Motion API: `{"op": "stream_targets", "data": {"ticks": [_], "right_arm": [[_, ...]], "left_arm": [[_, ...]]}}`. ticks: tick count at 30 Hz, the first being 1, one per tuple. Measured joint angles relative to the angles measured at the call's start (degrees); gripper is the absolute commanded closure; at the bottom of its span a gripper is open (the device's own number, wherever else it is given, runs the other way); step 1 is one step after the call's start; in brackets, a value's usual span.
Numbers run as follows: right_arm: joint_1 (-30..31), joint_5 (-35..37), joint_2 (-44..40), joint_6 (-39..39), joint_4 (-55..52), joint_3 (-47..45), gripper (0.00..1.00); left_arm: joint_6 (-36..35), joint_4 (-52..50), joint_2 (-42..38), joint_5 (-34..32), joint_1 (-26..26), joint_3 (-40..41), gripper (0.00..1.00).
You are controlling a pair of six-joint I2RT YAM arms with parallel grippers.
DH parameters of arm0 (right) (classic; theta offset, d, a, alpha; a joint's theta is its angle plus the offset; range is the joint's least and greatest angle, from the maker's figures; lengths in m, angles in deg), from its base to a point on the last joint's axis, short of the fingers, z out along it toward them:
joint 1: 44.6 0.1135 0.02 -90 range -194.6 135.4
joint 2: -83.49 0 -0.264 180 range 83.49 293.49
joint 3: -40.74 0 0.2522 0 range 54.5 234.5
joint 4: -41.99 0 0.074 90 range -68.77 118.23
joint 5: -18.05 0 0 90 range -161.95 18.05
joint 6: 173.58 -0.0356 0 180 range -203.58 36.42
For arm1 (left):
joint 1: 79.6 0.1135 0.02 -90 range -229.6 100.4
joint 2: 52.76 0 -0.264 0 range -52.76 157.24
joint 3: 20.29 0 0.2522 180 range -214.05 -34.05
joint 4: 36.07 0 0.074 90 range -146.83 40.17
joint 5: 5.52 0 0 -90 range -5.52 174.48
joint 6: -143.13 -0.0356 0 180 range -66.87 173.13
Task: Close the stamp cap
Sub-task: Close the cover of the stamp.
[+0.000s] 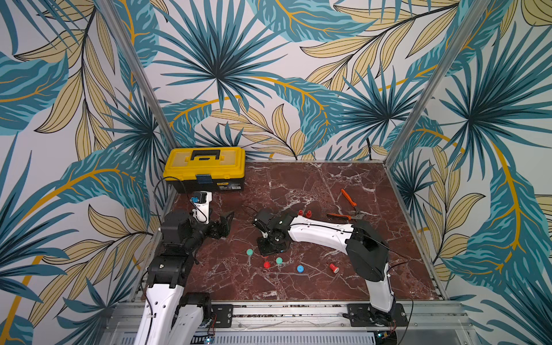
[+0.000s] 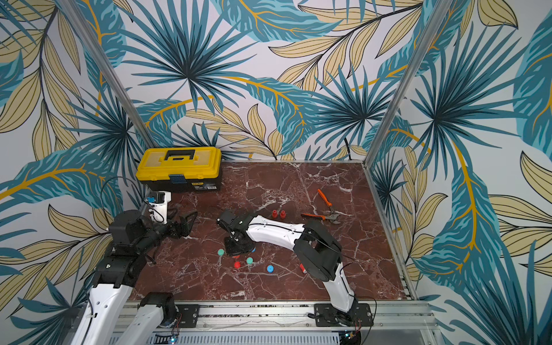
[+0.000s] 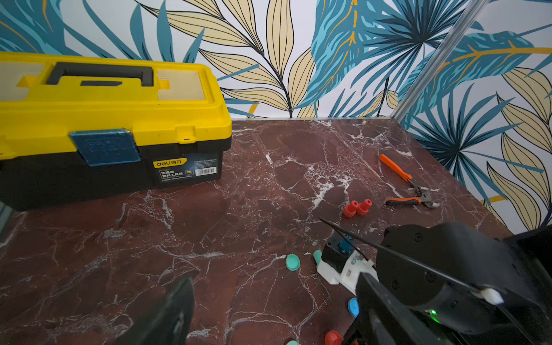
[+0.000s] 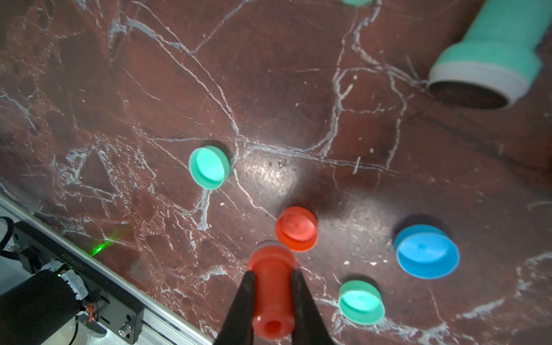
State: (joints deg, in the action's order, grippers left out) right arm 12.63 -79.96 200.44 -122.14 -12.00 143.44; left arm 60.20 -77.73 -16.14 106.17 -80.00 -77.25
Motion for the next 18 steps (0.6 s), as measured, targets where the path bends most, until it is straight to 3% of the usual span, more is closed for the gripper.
{"op": "stream_targets", "data": {"ticks": [18], "right_arm": [[0.04, 3.13, 2.67, 0.11, 0.59, 0.9, 0.92]], "left_arm": [[0.28, 0.02, 0.11, 0.2, 0.04, 0.0, 0.13]]}}
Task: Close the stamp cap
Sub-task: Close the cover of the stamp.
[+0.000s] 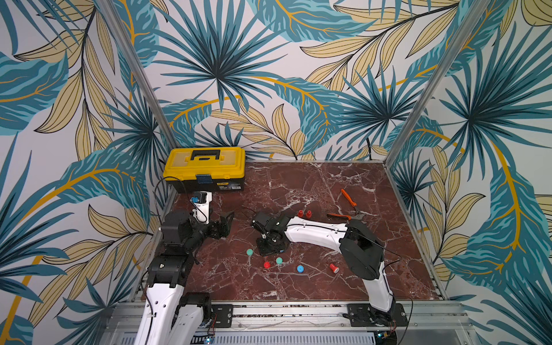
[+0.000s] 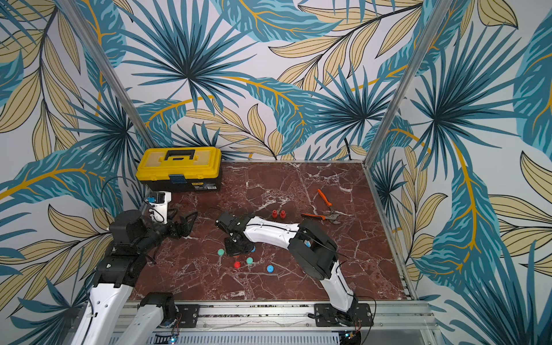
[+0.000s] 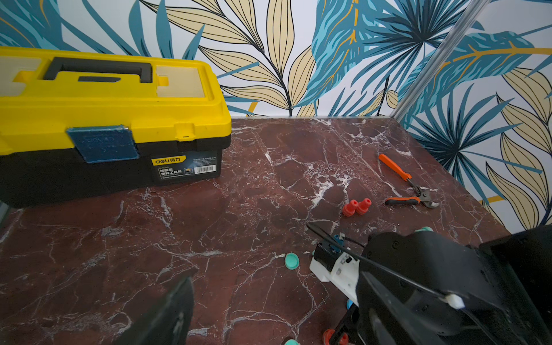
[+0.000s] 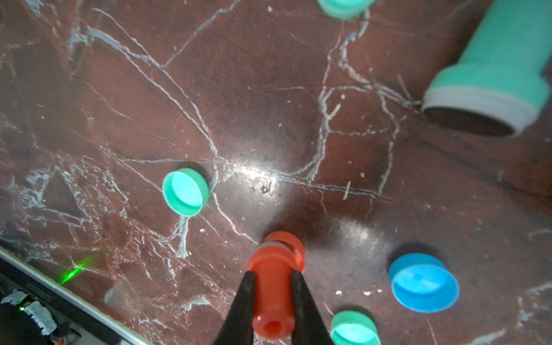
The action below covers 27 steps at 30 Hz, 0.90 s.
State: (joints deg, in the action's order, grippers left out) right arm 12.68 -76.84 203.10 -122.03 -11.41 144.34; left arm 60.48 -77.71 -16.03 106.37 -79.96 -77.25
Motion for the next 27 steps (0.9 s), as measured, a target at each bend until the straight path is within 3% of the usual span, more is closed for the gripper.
{"op": "stream_targets", "data": {"ticks": [22, 27], "right_arm": [[0.48, 3.41, 0.33, 0.59, -1.11, 0.17, 0.92], [0.87, 4.26, 3.06, 1.27, -5.46, 4.66, 0.93]], "left_arm": [[0.07, 0.0, 0.04, 0.17, 0.0, 0.0, 0.13], [0.15, 0.0, 0.04, 0.2, 0.0, 0.0, 0.13]]}}
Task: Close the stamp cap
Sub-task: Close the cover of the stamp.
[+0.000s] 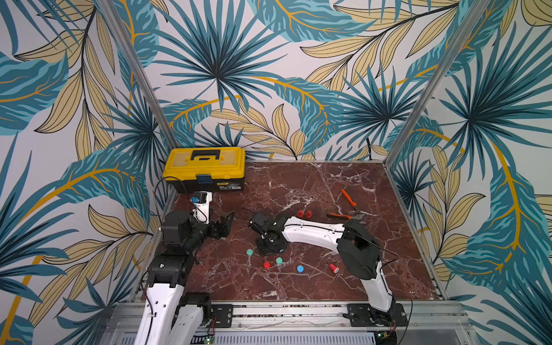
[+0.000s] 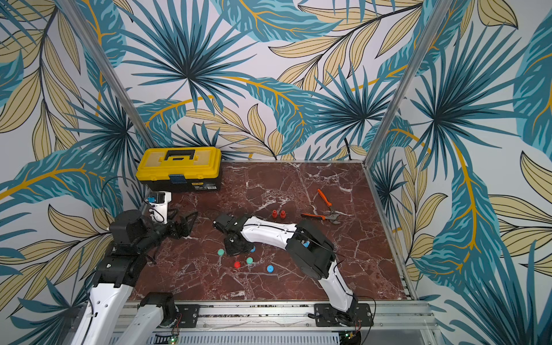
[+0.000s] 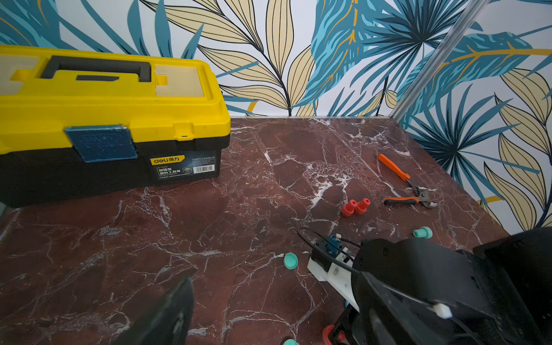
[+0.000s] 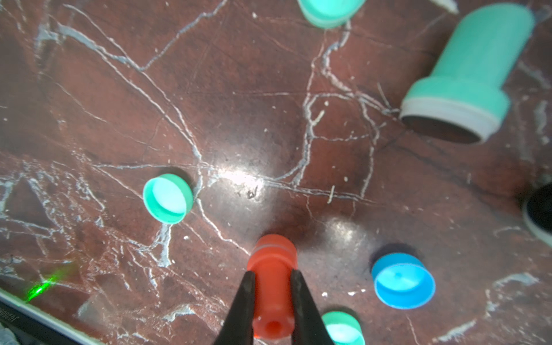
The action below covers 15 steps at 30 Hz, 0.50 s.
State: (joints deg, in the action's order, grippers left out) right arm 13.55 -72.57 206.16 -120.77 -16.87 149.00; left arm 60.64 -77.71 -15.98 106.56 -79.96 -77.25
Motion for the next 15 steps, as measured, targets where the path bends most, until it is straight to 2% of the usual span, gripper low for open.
{"op": "stream_targets", "data": {"ticks": [7, 15], "right_arm": [[2.38, 5.79, 5.35, 1.99, -8.41, 8.5, 0.93], [3.34, 7.98, 6.1, 2.32, -9.6, 9.7, 0.93]], "left_arm": [[0.0, 0.0, 0.31, 0.0, 0.0, 0.0, 0.13], [0.0, 0.0, 0.7, 0.0, 0.0, 0.0, 0.13]]}}
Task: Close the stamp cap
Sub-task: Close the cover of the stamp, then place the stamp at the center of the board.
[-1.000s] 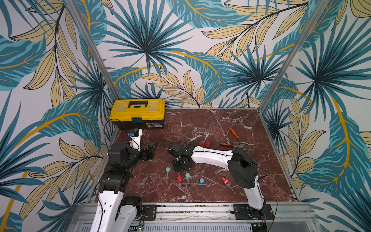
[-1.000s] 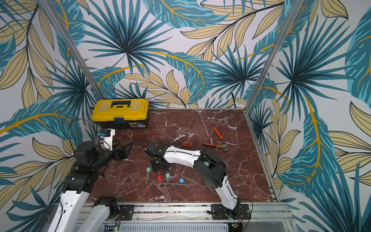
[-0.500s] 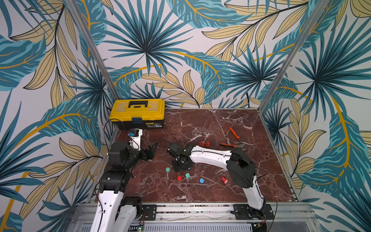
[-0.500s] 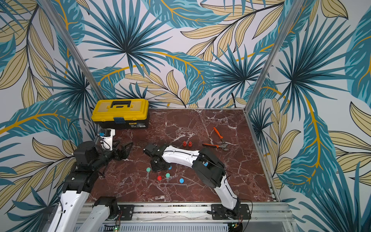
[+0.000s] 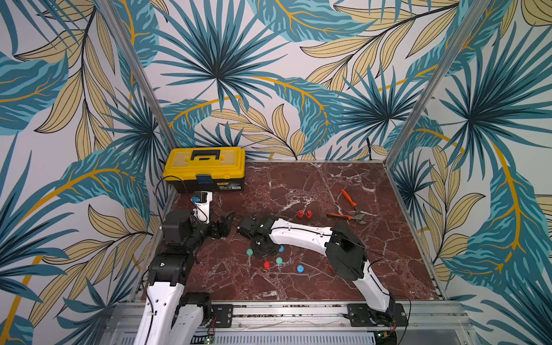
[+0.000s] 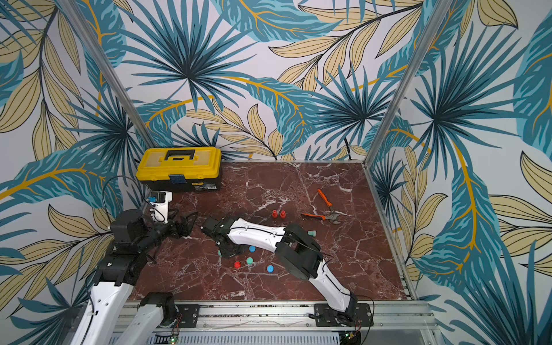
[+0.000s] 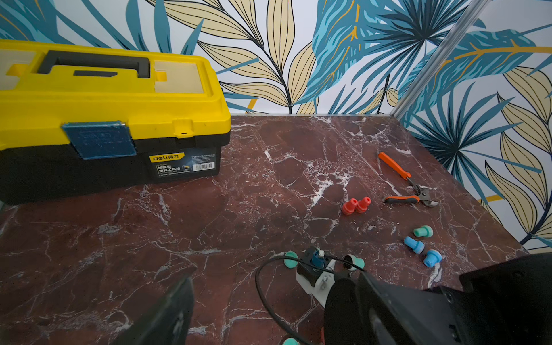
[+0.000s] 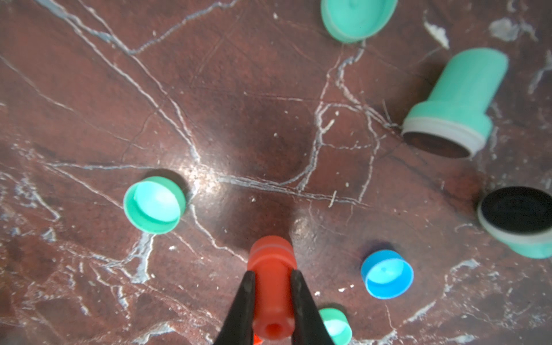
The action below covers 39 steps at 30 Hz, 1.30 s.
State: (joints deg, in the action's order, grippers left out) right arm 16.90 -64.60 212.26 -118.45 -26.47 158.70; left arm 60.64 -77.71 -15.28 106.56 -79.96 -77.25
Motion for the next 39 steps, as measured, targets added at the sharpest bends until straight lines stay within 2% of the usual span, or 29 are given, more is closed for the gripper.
{"op": "stream_targets", "data": {"ticks": [11, 19, 24, 32, 39], "right_arm": [[-2.43, -2.16, -3.21, 0.04, 1.92, -2.89, 0.92], [-7.15, -2.69, -14.21, 1.62, 2.34, -3.26, 0.92], [-12.74, -2.03, -18.1, 3.74, 2.1, -3.26, 0.91], [-25.64, 0.33, -17.49, 7.21, 0.96, -4.42, 0.91], [-32.28, 1.42, -15.8, 9.6, 0.42, -5.42, 0.91]], "left_arm": [[0.0, 0.0, 0.22, -0.02, 0.0, 0.0, 0.13], [0.0, 0.02, 0.2, -0.02, 0.0, 0.0, 0.13], [0.0, 0.0, 0.2, -0.02, 0.0, 0.0, 0.13], [0.0, 0.0, 0.22, -0.02, 0.09, 0.0, 0.13], [0.0, 0.0, 0.22, 0.0, 0.15, 0.0, 0.13]]}}
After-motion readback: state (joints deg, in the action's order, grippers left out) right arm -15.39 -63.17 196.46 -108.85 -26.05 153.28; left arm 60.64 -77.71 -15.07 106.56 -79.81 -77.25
